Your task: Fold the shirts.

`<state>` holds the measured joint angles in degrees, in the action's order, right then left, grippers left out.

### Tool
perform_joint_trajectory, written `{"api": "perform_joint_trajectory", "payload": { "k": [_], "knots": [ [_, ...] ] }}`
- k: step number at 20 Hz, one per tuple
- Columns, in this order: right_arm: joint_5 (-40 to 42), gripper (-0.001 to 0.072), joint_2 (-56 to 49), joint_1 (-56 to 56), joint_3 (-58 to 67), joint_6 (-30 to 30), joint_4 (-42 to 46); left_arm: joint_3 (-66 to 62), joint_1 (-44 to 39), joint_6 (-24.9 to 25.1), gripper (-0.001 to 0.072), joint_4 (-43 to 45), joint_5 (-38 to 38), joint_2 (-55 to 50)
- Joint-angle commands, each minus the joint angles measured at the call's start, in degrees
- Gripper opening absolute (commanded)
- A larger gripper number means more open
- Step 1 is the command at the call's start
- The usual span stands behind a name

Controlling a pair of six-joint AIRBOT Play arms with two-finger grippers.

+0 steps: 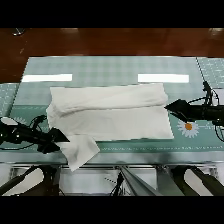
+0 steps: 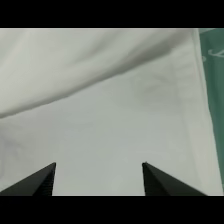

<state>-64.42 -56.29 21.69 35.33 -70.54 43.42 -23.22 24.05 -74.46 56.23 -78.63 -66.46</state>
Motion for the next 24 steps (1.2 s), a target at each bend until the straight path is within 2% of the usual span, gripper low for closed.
{"api": "perform_joint_trajectory", "payload": {
  "k": [1, 2, 3, 6, 8, 9, 13, 15, 19, 24],
  "knots": [
    [0.7, 0.0623, 0.0, 0.0, 0.0, -0.3, 0.0, 0.3, -4.2, -0.2, 0.0425, -3.9, 8.2, -0.7],
    [1.8, 0.0623, 0.0, 0.3, 0.0, -0.4, 0.9, 0.3, -4.2, -0.2, 0.0174, -4.9, 8.9, -0.7],
    [2.9, 0.0623, 0.0, 1.4, 0.0, -0.9, 2.0, 0.3, -4.2, 0.2, 0.0025, -4.9, 9.0, -0.6],
    [2.8, 0.0622, 0.0, 9.3, 0.0, -7.0, 13.2, 0.3, -4.4, 2.0, 0.0026, -4.9, 8.6, -0.6],
    [-2.6, 0.0623, 0.0, 14.0, 0.0, -12.4, 24.4, 0.3, -4.4, 2.0, 0.0026, -5.3, 8.3, -0.6],
    [-6.8, 0.0623, 0.0, 15.3, -0.3, -12.8, 26.9, 0.3, -4.4, 2.1, 0.0026, -5.6, 8.3, -0.6],
    [-12.0, 0.0623, -0.7, 11.5, -3.5, -10.1, 22.6, 0.3, -4.4, 3.3, 0.0026, -7.2, 8.3, -0.6],
    [-12.0, 0.0623, -2.5, 8.5, -4.0, -9.6, 23.8, 0.3, -4.4, 3.3, 0.0026, -7.2, 8.1, -0.6],
    [-10.2, 0.0623, -5.9, 6.7, -4.0, -7.0, 17.7, 0.3, -4.4, 3.3, 0.0026, -7.3, 7.5, -0.6],
    [-9.5, 0.0623, -9.6, 6.6, -4.0, -5.0, 14.7, 0.3, -4.4, 3.3, 0.0026, -7.3, 7.5, -0.6]
  ]
}}
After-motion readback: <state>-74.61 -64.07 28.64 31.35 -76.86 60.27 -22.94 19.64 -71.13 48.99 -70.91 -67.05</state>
